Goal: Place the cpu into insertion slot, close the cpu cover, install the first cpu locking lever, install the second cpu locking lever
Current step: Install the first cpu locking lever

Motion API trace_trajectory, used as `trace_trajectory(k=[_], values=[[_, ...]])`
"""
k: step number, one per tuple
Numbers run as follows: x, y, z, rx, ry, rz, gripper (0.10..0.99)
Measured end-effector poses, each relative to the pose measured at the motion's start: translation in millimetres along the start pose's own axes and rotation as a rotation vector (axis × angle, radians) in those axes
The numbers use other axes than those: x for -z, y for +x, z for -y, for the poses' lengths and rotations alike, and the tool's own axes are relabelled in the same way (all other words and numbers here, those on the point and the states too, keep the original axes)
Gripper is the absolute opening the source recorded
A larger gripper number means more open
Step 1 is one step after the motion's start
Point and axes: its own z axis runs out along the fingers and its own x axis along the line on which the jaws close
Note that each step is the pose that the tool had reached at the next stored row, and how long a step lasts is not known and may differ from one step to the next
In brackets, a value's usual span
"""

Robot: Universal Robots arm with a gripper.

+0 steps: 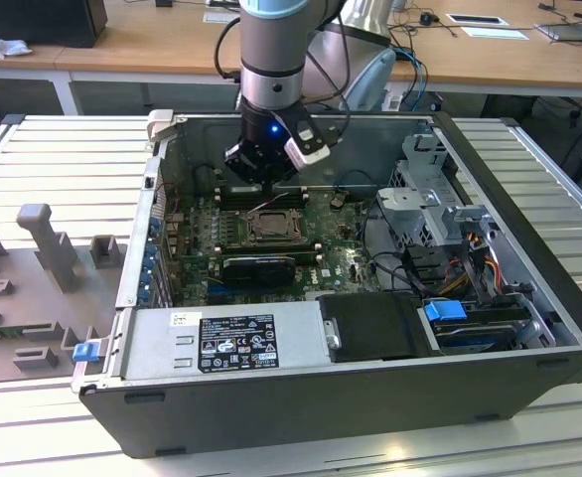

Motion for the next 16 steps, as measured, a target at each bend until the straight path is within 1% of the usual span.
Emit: trace_trajectory(k=[6, 16], values=[[-0.9, -5.1, -5.7, -0.001, 0.0, 0.0001, 0.106], [-5.2, -19.4, -5.8, -0.004, 0.0, 0.0002, 0.106]])
